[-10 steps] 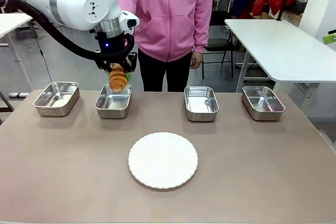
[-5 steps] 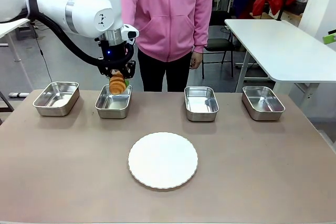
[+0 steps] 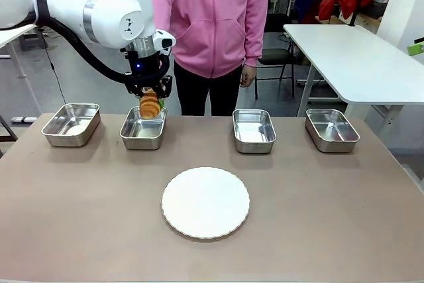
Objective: Place the bread in the container.
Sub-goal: Place the Butter Roll into the Airtight Container indicated by the human.
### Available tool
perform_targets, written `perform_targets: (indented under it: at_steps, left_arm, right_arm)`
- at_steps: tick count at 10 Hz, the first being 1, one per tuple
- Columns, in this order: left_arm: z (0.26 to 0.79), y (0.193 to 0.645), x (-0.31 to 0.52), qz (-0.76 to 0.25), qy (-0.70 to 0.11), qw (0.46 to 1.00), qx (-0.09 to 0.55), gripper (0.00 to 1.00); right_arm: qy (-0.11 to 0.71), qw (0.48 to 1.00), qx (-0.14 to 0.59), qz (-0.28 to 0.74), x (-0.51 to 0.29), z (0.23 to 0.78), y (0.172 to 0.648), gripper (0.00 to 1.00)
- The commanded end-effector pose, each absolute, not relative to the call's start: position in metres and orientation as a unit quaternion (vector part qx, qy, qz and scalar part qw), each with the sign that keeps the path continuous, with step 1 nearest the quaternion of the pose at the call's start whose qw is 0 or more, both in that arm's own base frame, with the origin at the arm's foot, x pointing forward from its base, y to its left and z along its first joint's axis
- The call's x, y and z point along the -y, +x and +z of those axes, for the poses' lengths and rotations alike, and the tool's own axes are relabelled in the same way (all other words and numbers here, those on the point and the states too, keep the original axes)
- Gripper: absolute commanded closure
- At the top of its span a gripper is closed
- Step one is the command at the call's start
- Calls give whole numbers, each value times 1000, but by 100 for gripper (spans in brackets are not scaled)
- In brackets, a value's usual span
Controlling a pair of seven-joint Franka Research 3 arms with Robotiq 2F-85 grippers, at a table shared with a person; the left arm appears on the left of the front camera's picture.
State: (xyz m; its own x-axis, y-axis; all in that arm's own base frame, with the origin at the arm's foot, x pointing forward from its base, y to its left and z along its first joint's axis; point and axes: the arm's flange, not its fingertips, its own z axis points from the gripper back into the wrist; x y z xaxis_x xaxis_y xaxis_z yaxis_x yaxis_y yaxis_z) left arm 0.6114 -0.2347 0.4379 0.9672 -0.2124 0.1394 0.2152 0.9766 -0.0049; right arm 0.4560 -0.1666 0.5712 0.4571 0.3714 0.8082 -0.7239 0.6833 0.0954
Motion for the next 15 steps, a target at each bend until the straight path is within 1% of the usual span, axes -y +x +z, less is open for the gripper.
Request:
perform_targets:
  at_steps: [1,4,8,11,12,15]
  left_arm:
    - [424,617,215,-127,-34,989,72,40]
    - [408,623,204,-125,-24,990,62,40]
    - [380,622,191,-105,-11,992,67,40]
    - [366,626,192,-105,-23,992,73,40]
    - [366,626,191,-99,-23,992,81,0]
    - [365,625,192,-97,-26,991,83,0]
  right_arm:
    - [223,821,407,333,166,573,455,0]
    - [223,821,407,333,166,573,455,0]
    - [223,821,407,333,166,573,455,0]
    - [223,821,407,333,166,573,455,0]
    - [223,821,407,333,166,573,455,0]
    - [223,821,407,333,166,573,455,0]
